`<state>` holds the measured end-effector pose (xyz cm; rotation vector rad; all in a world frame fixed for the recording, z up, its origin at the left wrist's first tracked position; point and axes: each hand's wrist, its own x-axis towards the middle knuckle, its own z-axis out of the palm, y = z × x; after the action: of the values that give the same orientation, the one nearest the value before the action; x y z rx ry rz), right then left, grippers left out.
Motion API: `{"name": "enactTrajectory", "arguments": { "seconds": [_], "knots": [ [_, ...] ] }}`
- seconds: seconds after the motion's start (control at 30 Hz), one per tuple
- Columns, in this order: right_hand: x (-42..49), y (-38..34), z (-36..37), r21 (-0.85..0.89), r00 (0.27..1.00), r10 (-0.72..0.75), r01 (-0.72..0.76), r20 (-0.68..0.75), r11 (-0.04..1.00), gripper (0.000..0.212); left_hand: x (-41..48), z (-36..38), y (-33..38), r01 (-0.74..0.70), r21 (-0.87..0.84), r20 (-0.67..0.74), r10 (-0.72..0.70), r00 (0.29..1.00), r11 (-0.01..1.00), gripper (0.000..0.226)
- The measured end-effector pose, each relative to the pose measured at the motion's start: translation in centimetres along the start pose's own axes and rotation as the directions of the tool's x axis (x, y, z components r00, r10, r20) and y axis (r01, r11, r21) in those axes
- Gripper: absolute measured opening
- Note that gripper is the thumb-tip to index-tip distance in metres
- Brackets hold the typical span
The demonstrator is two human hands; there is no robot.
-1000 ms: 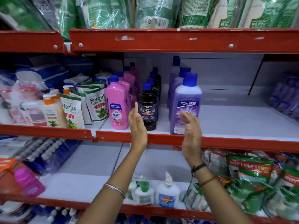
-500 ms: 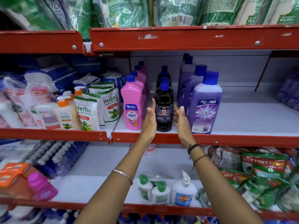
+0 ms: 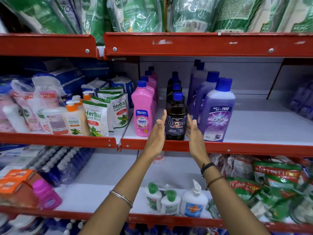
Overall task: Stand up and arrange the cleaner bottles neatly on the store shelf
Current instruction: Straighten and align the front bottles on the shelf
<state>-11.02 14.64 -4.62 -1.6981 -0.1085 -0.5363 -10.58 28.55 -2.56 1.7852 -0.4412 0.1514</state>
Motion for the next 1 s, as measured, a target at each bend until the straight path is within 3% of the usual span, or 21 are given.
{"name": "enactTrajectory", "arguments": {
  "seconds": [0.07, 0.13, 0.23, 0.33, 0.43, 0.5, 0.67, 0.73, 1.0],
  "knots": [
    [-0.8, -0.2, 0.6, -0.034, 0.983, -0.113, 0.11, -0.146, 0.993, 0.071, -0.5, -0.5, 0.0, -0.044, -0.063, -0.146, 0.035, 0.989, 0.997, 0.082],
    [-1.9, -0.6, 1.4, -0.023, 0.927, -0.242, 0.246, -0.286, 0.969, 0.06, -0.7, -1.5, -0.3, -0.117, -0.124, -0.311, 0.074, 0.948, 0.985, 0.083],
    [-2.5, -1.5, 3.6, 0.093, 0.915, -0.315, 0.346, -0.252, 0.933, 0.047, 0.3, -3.8, -1.0, -0.117, -0.174, -0.404, 0.038, 0.914, 0.978, 0.099],
    [-1.9, -2.7, 6.9, 0.116, 0.981, -0.192, 0.19, 0.008, 0.975, 0.057, 2.0, -6.4, -2.4, -0.075, -0.194, -0.35, 0.002, 0.937, 0.978, 0.101],
    [-0.4, -3.2, 9.7, -0.015, 0.99, -0.018, 0.021, 0.142, 1.0, 0.067, 3.2, -7.9, -3.4, -0.063, -0.241, -0.267, -0.003, 0.964, 0.968, 0.065],
    [0.5, -3.3, 11.2, 0.013, 0.987, 0.05, -0.052, 0.15, 0.999, 0.061, 3.3, -8.4, -3.3, -0.042, -0.269, -0.196, -0.013, 0.98, 0.962, 0.062],
    [1.0, -3.8, 11.9, 0.043, 0.988, 0.11, -0.115, 0.11, 0.992, 0.044, 3.0, -9.1, -3.1, -0.046, -0.203, -0.11, 0.024, 0.994, 0.978, 0.093],
    [0.6, -4.3, 11.5, 0.049, 0.99, 0.095, -0.1, 0.104, 0.994, 0.036, 2.6, -9.3, -3.3, -0.058, -0.173, -0.099, 0.041, 0.994, 0.983, 0.092],
    [-1.2, -3.6, 11.2, -0.011, 0.998, 0.061, -0.061, 0.026, 0.998, 0.045, 0.3, -9.4, -4.0, -0.087, -0.039, -0.089, 0.083, 0.993, 0.995, 0.076]
  ]
}}
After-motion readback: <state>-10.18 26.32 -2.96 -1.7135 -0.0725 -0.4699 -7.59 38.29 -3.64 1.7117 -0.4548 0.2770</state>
